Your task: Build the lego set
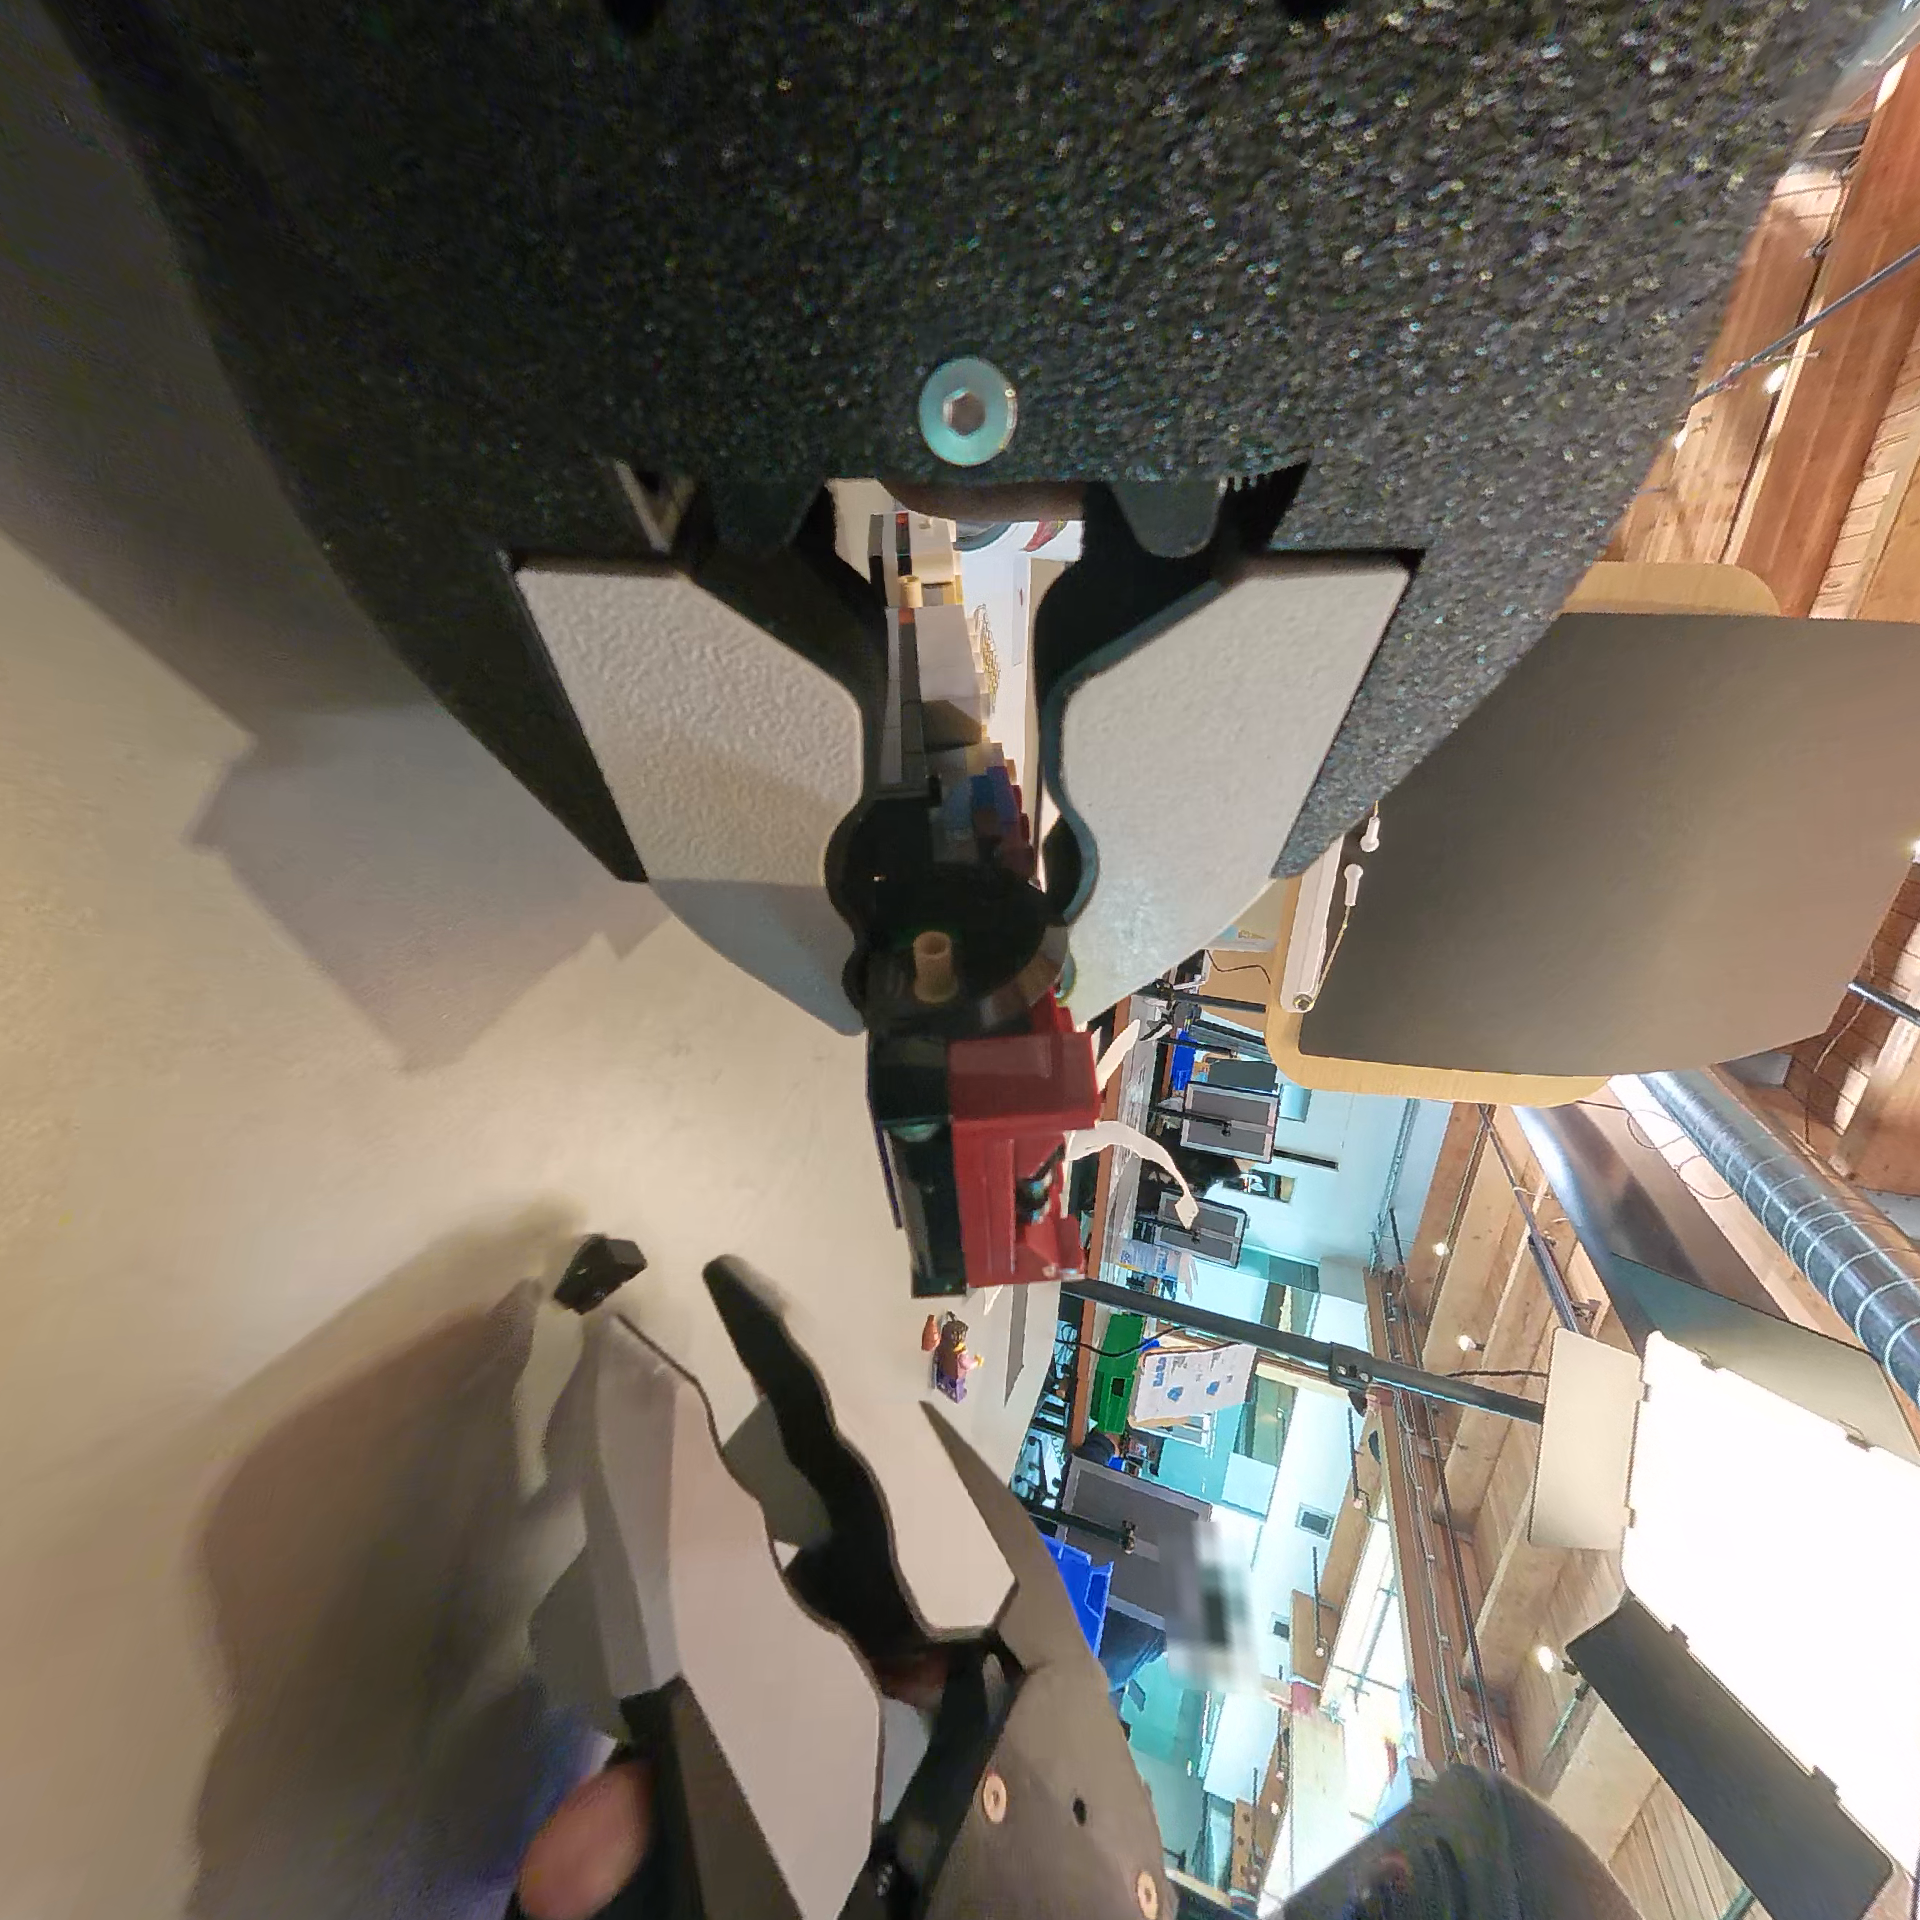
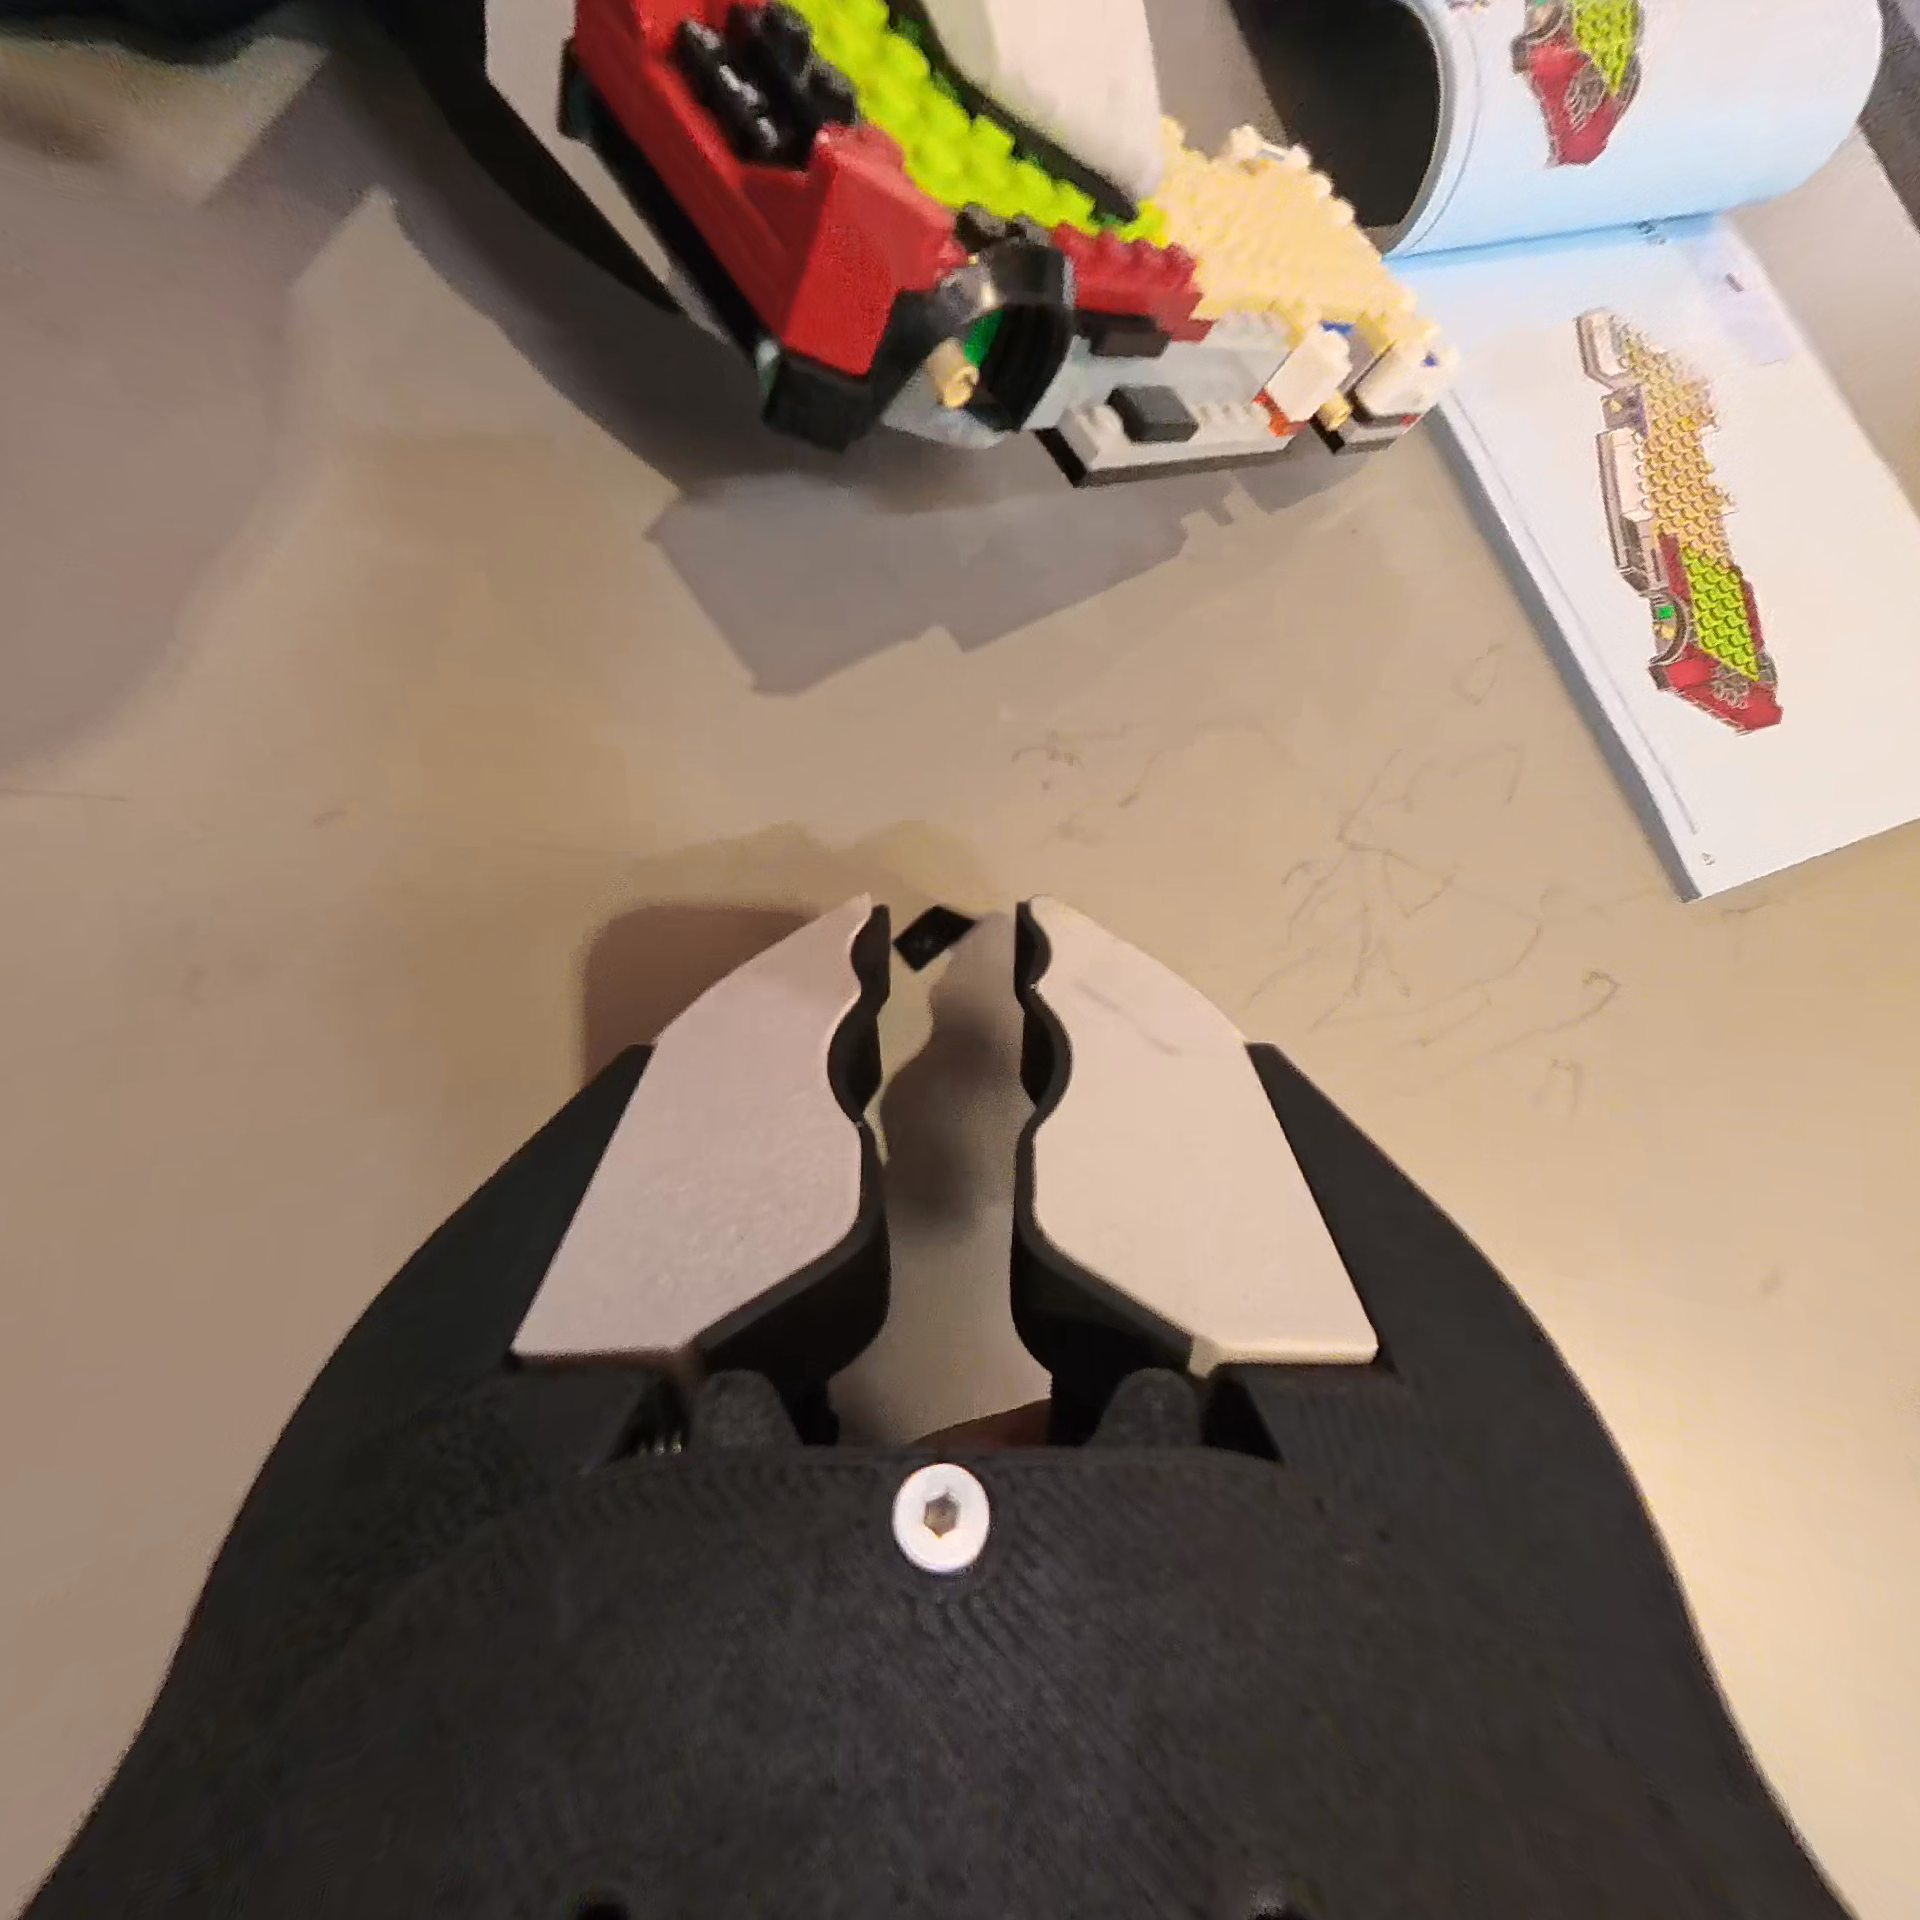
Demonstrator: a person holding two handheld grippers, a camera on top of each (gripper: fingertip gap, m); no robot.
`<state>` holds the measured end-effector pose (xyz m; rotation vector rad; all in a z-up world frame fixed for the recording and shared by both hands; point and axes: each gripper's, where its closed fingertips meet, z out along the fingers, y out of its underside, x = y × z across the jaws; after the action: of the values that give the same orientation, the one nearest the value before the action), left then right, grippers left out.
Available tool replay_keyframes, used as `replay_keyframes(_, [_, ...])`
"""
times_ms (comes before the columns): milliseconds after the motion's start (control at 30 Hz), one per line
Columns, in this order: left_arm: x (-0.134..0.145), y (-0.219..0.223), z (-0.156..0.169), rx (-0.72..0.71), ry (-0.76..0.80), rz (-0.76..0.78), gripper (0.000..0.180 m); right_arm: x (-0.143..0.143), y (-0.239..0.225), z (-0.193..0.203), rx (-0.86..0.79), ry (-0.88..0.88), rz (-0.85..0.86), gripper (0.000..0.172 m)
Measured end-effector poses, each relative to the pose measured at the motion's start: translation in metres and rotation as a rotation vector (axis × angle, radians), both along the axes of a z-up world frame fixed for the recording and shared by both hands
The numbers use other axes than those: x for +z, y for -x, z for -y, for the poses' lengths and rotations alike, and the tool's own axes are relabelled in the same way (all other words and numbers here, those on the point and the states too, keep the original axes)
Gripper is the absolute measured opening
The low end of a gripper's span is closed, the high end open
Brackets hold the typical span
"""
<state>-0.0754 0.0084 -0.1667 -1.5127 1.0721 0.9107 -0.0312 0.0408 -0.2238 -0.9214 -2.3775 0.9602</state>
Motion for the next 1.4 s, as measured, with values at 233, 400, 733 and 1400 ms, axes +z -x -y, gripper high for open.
replay_keyframes(233, [-0.002,-0.002,-0.001,-0.006,0.007,-0.003,0.028,-0.014,-0.001,0.011,0.067,-0.029,0.035,0.023])
replay_keyframes(400, [0.0,-0.002,0.0,-0.004,0.002,-0.005,0.028,-0.014,-0.004,0.004,0.026,-0.042,0.077,0.022])
replay_keyframes(733, [-0.001,-0.002,-0.001,-0.005,0.008,-0.007,0.028,-0.012,-0.015,-0.01,0.056,-0.055,0.091,0.022])
replay_keyframes(1400, [-0.004,0.0,-0.002,0.003,0.027,-0.031,0.028,-0.007,-0.003,-0.003,-0.049,-0.148,0.032,0.005])
